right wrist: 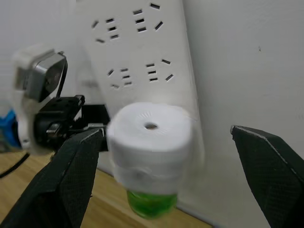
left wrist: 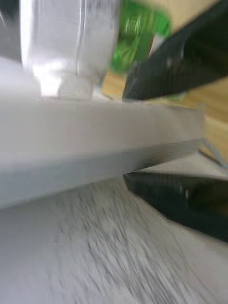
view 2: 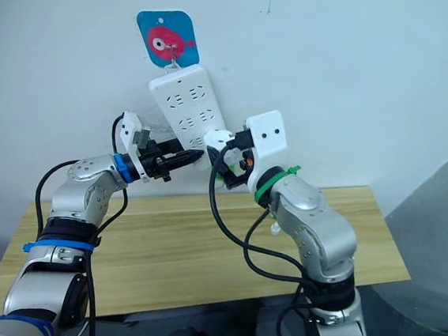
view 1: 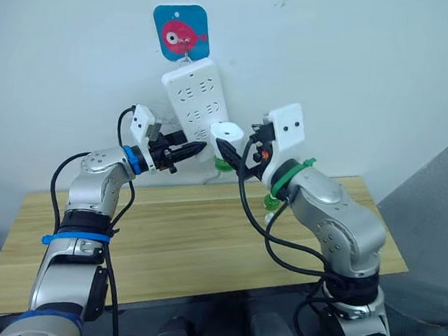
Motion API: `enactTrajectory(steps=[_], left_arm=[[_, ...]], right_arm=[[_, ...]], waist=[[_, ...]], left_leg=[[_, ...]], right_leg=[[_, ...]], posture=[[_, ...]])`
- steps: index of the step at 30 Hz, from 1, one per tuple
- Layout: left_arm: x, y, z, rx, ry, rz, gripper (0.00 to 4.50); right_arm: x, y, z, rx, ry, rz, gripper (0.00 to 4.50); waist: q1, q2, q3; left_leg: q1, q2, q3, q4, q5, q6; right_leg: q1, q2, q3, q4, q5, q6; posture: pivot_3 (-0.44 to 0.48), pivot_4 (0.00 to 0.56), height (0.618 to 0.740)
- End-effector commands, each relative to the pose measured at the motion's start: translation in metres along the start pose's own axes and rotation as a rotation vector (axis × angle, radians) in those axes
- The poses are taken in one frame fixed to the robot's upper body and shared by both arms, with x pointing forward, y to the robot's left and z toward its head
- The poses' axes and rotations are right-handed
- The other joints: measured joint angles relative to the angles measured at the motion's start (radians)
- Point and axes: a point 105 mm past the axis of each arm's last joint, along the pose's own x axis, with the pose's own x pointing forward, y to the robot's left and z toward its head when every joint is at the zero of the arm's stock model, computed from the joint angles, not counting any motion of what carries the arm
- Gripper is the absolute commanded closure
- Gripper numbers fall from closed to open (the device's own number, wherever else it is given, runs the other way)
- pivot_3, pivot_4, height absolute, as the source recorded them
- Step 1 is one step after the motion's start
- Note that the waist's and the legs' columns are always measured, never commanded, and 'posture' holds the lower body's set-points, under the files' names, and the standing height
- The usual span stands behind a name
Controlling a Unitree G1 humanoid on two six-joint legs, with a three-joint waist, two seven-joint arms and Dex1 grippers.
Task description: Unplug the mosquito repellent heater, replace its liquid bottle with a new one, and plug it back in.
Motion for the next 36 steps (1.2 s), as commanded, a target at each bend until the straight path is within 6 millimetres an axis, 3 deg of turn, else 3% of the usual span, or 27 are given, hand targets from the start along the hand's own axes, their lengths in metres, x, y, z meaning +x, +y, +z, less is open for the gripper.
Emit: enactTrajectory(steps=[1,4,11,17,20,25,30,36], left_arm=[[-0.014,0.024,0.017,0.107,-0.018,0.115,0.88],[-0.024,0.034,0.013,0.134,0.008,0.175,0.03],[-0.049,0.037,0.017,0.185,-0.005,0.236,0.03],[-0.091,0.004,0.008,0.177,0.046,0.182,0.03],[-0.106,-0.040,0.006,0.155,0.079,0.049,0.00],[-0.113,-0.109,0.012,0.152,0.063,-0.141,0.00],[-0.110,-0.138,0.022,0.126,0.008,-0.178,0.00],[-0.105,-0.150,0.024,0.103,-0.003,-0.200,0.00]], right_arm=[[-0.012,0.006,0.009,-0.048,-0.032,0.051,0.00],[-0.016,0.006,0.005,-0.075,-0.013,0.070,0.00],[-0.024,0.013,-0.001,-0.171,0.007,0.153,0.00],[-0.033,0.021,-0.005,-0.233,0.015,0.276,0.00],[-0.035,0.029,-0.003,-0.214,-0.001,0.353,0.57],[-0.032,0.040,-0.007,-0.233,0.013,0.425,2.38],[-0.021,0.042,-0.010,-0.254,0.011,0.404,4.33],[0.000,0.026,-0.011,-0.250,0.004,0.276,4.47]], waist=[[-0.001,0.000,0.000],[0.001,0.000,0.000],[-0.004,0.000,0.000],[0.007,0.000,0.000],[0.020,-0.001,0.000],[0.061,-0.002,0.000],[0.089,-0.002,0.000],[0.098,-0.002,0.000]], left_leg=[[0.000,0.001,0.000,0.000,0.000,0.000],[0.000,0.001,0.000,0.000,0.000,0.000],[0.011,0.004,0.001,0.000,0.001,0.000],[0.009,0.006,0.000,-0.003,0.000,0.000],[0.007,0.004,0.001,-0.002,0.000,0.000],[0.010,0.003,0.002,-0.002,0.000,0.000],[0.011,0.003,0.002,-0.001,0.000,0.000],[0.011,0.003,0.004,-0.001,0.000,0.000]], right_leg=[[0.000,0.001,0.000,0.000,0.000,0.000],[0.000,0.001,0.000,0.000,0.000,0.000],[0.008,0.006,0.001,0.000,0.002,-0.002],[0.007,0.007,0.001,-0.003,0.001,-0.003],[0.007,0.003,0.001,-0.005,0.001,-0.002],[0.009,0.001,0.001,-0.006,0.001,-0.002],[0.010,0.003,0.000,-0.006,0.001,-0.002],[0.010,0.004,0.000,-0.006,0.001,-0.002]], posture=[[-0.174,0.141,0.740],[-0.162,0.141,0.740],[-0.148,0.144,0.740],[-0.115,0.145,0.740],[-0.087,0.143,0.740],[-0.067,0.143,0.740],[-0.061,0.148,0.740],[-0.057,0.149,0.740]])
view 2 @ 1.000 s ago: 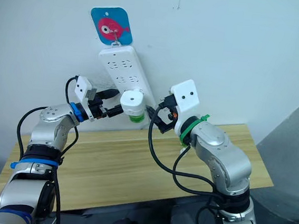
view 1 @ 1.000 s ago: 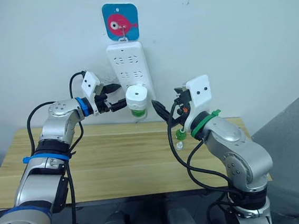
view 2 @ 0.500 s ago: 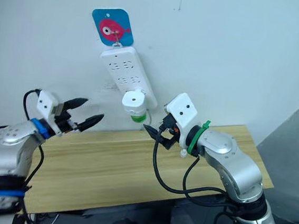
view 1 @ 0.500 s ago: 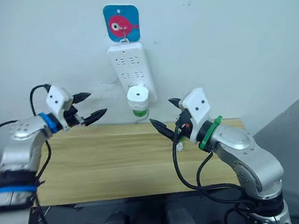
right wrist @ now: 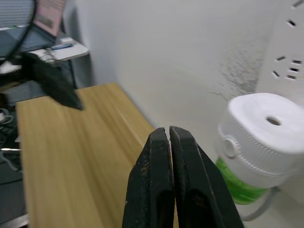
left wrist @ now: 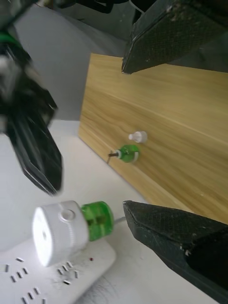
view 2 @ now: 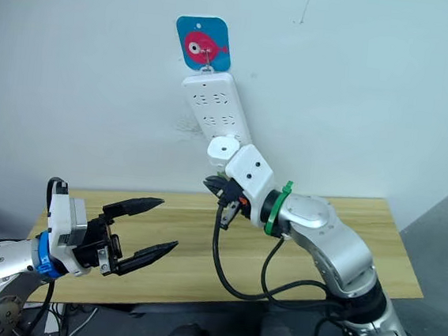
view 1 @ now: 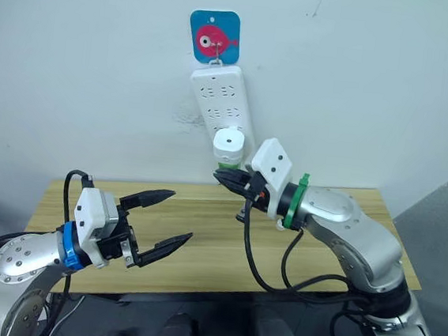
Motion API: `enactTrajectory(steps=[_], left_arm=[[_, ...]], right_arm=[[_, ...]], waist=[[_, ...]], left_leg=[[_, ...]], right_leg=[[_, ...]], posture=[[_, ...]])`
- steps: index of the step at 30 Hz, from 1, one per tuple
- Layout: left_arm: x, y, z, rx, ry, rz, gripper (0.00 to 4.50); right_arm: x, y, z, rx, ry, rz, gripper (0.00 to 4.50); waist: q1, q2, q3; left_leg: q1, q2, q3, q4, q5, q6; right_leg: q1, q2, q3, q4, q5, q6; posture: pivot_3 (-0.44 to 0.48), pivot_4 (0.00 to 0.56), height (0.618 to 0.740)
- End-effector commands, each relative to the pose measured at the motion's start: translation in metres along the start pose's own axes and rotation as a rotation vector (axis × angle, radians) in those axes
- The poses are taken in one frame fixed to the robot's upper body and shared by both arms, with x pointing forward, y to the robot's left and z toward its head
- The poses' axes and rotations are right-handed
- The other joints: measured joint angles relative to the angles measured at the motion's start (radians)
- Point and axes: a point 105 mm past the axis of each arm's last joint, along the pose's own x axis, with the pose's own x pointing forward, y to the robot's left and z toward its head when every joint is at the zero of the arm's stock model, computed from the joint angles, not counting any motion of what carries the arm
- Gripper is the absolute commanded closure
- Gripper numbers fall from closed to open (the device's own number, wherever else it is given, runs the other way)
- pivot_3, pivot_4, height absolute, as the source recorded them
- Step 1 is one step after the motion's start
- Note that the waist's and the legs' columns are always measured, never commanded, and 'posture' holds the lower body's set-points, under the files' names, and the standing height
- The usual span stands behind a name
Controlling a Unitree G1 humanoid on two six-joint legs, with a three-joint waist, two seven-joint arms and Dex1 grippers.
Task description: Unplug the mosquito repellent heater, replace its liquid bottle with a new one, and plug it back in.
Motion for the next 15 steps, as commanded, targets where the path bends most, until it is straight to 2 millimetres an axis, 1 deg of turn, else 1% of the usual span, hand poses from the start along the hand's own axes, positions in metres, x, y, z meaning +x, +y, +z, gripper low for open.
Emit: enactTrajectory(steps=[1,11,15], left_arm=[[0.005,-0.007,0.008,0.012,-0.031,-0.025,0.00],[0.012,-0.008,0.010,0.027,-0.045,-0.053,0.00],[0.014,-0.008,0.010,0.030,-0.047,-0.056,0.00]], right_arm=[[0.002,-0.009,0.011,-0.034,-0.045,-0.066,4.47],[0.007,-0.009,0.000,-0.028,-0.007,-0.092,4.47],[0.010,-0.012,-0.003,-0.022,0.006,-0.117,4.47]], waist=[[0.002,0.000,0.000],[0.004,0.000,0.000],[0.004,0.000,0.000]], left_leg=[[0.000,0.000,0.000,0.000,0.000,0.000],[0.000,0.000,0.001,0.000,0.000,0.000],[0.000,0.000,0.001,0.000,0.000,0.000]], right_leg=[[0.000,0.000,0.000,0.000,0.000,0.000],[0.000,0.001,-0.001,0.000,0.000,0.000],[0.000,0.001,-0.001,0.000,0.000,0.000]], posture=[[-0.057,0.147,0.740],[-0.057,0.144,0.740],[-0.058,0.146,0.740]])
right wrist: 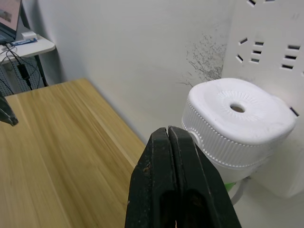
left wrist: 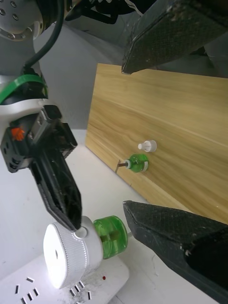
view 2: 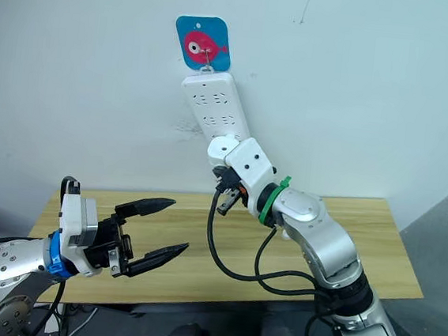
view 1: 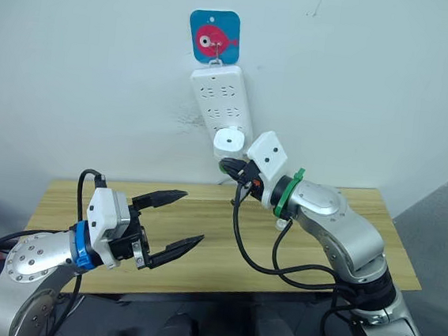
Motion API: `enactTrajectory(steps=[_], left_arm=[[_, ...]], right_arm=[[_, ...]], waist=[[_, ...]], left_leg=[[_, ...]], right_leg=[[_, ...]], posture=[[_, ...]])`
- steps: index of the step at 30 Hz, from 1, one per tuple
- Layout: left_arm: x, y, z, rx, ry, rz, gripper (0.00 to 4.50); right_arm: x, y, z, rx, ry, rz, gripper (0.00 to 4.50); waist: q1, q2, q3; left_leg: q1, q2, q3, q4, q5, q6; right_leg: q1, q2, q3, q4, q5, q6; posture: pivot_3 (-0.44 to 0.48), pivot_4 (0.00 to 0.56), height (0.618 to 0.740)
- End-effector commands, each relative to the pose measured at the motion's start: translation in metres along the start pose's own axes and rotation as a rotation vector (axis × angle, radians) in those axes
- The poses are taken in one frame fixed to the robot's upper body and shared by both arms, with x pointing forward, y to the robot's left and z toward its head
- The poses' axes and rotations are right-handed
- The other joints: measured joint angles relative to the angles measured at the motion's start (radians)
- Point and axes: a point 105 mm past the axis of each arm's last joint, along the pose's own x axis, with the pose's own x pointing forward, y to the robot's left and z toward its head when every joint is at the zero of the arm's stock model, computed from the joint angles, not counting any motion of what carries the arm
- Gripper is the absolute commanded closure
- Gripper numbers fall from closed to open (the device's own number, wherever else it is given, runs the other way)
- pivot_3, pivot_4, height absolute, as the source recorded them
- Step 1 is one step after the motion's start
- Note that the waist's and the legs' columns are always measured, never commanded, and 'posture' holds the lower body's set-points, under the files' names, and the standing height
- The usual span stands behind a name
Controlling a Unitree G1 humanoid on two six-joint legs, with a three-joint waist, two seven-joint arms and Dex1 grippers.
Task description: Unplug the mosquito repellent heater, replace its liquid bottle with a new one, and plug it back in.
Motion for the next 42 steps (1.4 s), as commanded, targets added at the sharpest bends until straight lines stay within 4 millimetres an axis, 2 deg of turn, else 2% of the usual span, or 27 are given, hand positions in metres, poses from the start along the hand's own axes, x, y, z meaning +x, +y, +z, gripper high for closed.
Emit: enactTrajectory(steps=[1,8,21,26,42], left_arm=[[0.004,-0.003,0.007,0.032,-0.024,-0.021,0.00],[0.006,-0.002,0.007,0.038,-0.026,-0.026,0.00],[0.006,-0.004,0.001,0.038,-0.025,-0.031,0.00],[0.004,-0.004,-0.003,0.039,-0.024,-0.031,0.00],[0.004,0.000,-0.002,0.054,-0.035,-0.031,0.00]], right_arm=[[0.002,-0.002,0.007,-0.015,-0.026,-0.030,4.47],[0.006,-0.012,0.004,-0.013,-0.019,-0.085,4.47],[0.002,-0.025,0.008,0.026,-0.043,-0.129,4.47],[0.000,-0.031,0.004,0.018,-0.020,-0.146,4.47],[0.000,-0.031,-0.002,-0.026,0.023,-0.140,4.47]], waist=[[0.000,0.000,0.000],[0.000,0.000,0.000],[0.000,0.000,0.000],[0.000,0.000,0.000],[0.000,0.000,0.000]], left_leg=[[0.000,0.000,0.000,0.000,0.000,0.000],[0.000,0.000,0.000,0.000,0.000,0.000],[0.000,0.000,0.000,0.000,0.000,0.000],[0.000,0.000,0.000,0.000,0.000,0.000],[0.000,0.000,0.001,0.000,0.000,0.000]], right_leg=[[0.000,0.000,0.000,0.000,0.000,0.000],[0.000,0.000,0.000,0.000,0.000,0.000],[0.000,0.000,0.000,0.000,0.000,0.000],[0.000,0.001,0.000,-0.001,0.000,0.000],[0.000,0.001,0.000,-0.001,0.000,0.000]], posture=[[-0.059,0.148,0.740],[-0.058,0.149,0.740],[-0.060,0.151,0.740],[-0.060,0.151,0.740],[-0.058,0.147,0.740]])
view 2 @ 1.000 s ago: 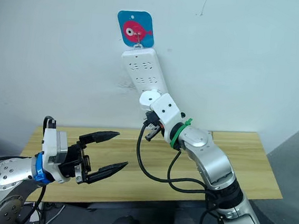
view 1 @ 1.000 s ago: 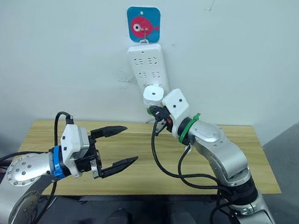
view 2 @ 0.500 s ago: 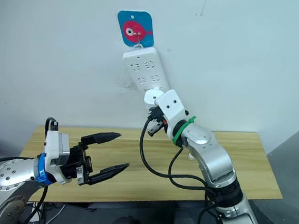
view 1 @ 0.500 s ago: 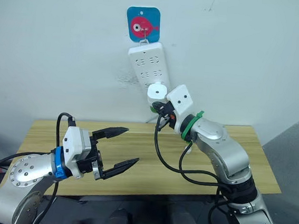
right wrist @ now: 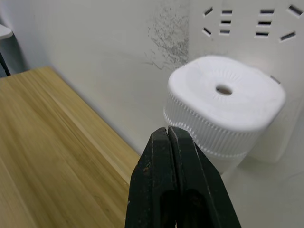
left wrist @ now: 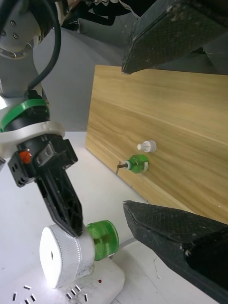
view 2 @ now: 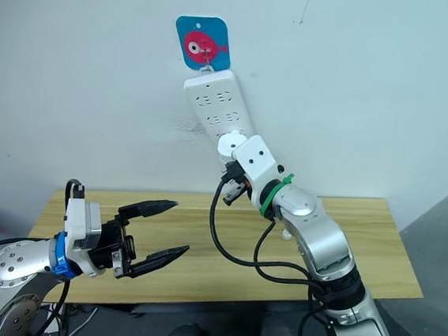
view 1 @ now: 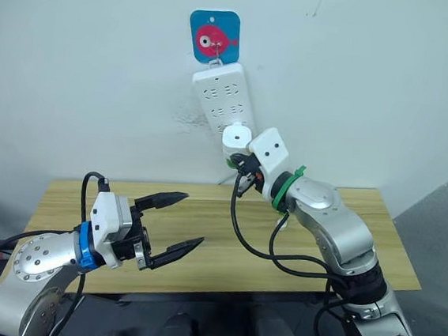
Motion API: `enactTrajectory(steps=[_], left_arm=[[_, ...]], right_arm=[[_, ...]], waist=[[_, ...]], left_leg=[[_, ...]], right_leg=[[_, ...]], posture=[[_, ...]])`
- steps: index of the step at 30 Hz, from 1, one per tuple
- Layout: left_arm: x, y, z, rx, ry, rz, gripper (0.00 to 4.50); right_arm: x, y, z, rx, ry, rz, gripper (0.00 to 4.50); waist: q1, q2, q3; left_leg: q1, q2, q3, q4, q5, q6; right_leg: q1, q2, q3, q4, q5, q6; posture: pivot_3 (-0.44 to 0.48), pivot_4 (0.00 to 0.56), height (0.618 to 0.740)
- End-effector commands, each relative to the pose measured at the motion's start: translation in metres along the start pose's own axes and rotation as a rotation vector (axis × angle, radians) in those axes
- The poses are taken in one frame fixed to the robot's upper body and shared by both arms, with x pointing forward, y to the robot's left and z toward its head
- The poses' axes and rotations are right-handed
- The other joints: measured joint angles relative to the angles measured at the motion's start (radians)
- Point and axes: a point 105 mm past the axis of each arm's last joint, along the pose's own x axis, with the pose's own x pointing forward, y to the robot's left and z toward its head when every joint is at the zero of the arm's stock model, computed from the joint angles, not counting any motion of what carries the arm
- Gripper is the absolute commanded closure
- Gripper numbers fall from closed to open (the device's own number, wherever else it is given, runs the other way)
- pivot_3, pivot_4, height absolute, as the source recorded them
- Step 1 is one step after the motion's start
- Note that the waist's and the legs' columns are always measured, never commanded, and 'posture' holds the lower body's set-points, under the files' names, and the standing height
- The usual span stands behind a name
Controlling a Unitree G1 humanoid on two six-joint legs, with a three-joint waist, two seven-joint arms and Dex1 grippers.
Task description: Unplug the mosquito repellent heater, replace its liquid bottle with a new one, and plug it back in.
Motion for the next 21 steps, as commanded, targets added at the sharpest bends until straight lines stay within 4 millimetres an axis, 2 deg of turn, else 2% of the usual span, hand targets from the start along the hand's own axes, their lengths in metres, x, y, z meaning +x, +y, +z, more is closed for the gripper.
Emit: enactTrajectory(steps=[1,12,21], left_arm=[[0.005,0.000,0.008,0.037,-0.025,-0.011,0.00],[0.010,0.002,0.011,0.042,-0.035,-0.012,0.00],[0.011,0.002,0.012,0.044,-0.035,-0.018,0.00]], right_arm=[[-0.006,-0.008,0.014,-0.030,-0.045,-0.025,4.47],[-0.015,-0.017,0.022,-0.018,-0.070,-0.042,4.47],[-0.017,-0.011,0.022,0.005,-0.069,-0.018,4.47]], waist=[[0.001,0.000,0.000],[0.004,0.000,0.000],[0.004,0.000,0.000]], left_leg=[[0.000,0.000,0.000,0.000,0.000,0.000],[0.000,0.000,0.000,0.000,0.000,0.000],[0.000,0.000,0.000,0.000,0.000,0.000]], right_leg=[[0.000,0.000,0.000,0.000,0.000,0.000],[0.000,0.000,0.000,0.000,0.000,0.000],[0.000,0.000,0.000,0.000,0.000,0.000]], posture=[[-0.058,0.147,0.740],[-0.061,0.146,0.740],[-0.066,0.146,0.740]])
